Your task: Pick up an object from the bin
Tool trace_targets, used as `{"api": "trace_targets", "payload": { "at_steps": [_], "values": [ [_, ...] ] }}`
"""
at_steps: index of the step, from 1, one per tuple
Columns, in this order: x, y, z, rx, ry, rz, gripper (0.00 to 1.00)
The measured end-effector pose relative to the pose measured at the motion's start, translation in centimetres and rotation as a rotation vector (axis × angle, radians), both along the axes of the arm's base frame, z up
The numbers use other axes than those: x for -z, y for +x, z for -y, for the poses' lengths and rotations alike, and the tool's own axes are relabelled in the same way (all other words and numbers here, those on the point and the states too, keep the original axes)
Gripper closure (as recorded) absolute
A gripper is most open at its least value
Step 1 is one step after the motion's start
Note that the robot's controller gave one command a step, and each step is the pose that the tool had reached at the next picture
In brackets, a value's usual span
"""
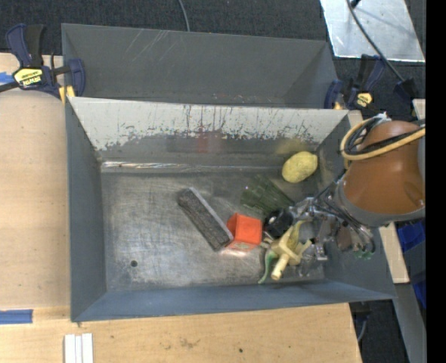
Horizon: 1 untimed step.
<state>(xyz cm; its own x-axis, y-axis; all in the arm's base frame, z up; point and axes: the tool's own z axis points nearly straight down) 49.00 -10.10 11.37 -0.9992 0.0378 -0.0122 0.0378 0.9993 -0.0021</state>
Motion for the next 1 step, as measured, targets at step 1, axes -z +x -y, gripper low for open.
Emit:
{"api": "trace_targets", "payload": {
  "at_steps": [1],
  "values": [
    [3.43,0.64,-1.94,0.300,-0.001,-0.012,1.00]
  ]
}}
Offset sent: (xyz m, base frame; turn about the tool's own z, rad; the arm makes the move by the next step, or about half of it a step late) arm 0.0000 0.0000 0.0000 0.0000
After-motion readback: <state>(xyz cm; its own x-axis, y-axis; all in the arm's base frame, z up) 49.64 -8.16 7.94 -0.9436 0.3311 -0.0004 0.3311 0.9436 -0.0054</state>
